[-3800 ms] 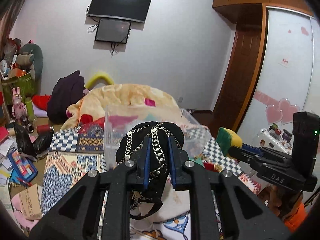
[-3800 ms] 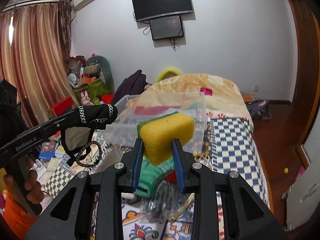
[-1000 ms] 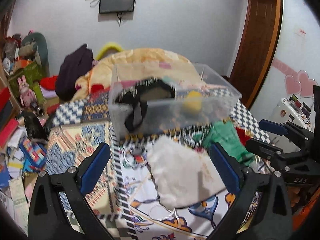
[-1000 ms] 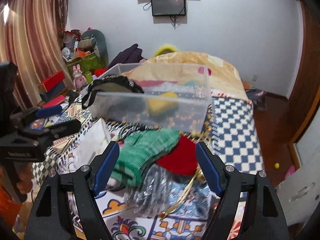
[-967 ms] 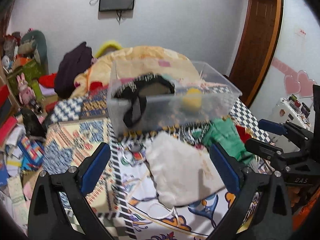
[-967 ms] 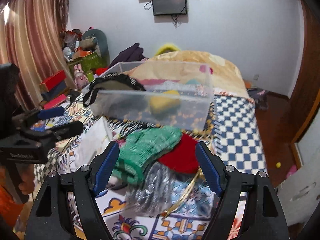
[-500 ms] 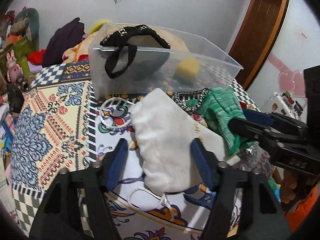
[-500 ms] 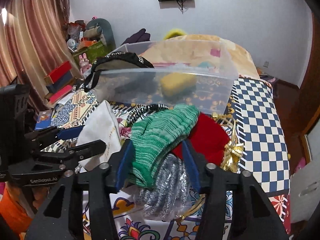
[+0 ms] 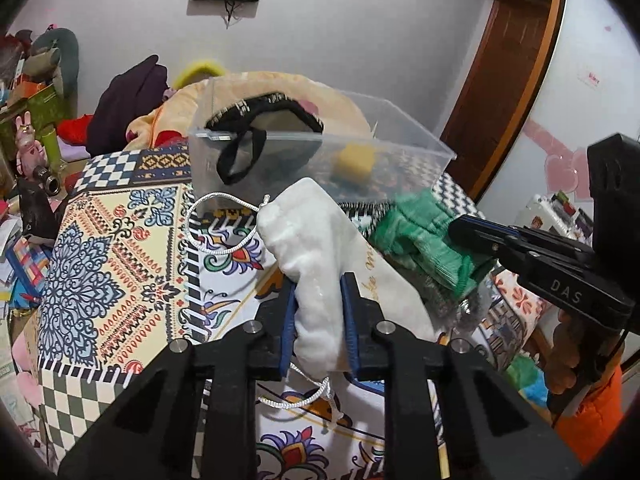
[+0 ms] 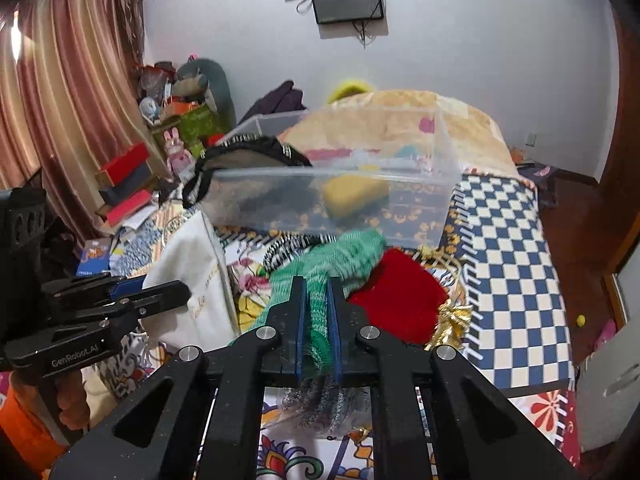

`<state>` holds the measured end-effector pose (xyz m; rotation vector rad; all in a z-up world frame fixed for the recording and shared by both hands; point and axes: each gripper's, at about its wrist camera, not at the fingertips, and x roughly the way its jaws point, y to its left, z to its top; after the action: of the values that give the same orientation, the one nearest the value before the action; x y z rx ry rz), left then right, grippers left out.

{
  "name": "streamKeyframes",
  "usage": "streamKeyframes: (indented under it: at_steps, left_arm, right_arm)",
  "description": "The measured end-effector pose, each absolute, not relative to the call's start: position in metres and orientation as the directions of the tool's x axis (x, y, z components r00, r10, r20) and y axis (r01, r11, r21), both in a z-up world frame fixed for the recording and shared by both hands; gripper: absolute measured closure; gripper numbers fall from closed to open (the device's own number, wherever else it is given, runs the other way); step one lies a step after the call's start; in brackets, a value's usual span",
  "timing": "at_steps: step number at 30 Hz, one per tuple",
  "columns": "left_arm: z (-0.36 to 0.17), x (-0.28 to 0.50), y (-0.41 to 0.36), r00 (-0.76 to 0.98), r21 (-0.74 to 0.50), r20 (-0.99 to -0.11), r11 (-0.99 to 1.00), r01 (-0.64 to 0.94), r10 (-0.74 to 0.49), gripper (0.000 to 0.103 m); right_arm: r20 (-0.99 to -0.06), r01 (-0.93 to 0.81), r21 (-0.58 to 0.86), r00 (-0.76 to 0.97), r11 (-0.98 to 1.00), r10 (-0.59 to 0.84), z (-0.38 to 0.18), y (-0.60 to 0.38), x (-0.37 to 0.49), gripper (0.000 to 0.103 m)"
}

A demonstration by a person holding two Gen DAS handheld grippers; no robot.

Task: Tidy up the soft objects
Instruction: 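Grasp the white cloth bag with left gripper while right grasps green gloves, then carry the white bag into the box while right drops green gloves in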

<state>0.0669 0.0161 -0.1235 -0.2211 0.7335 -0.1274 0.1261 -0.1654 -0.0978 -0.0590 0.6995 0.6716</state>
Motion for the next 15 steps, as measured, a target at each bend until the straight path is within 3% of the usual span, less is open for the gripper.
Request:
streamKeyframes:
  at_steps: [15]
  left_arm:
    - [-0.075,0.058,0.020,0.814,-0.225,-0.553,0.973,0.056,-0.175,0.083]
  right_arm:
    - [-0.572,-0.559,0.139,0.628,0.818,0.527,-0.076,-0.183,0.122,0.094]
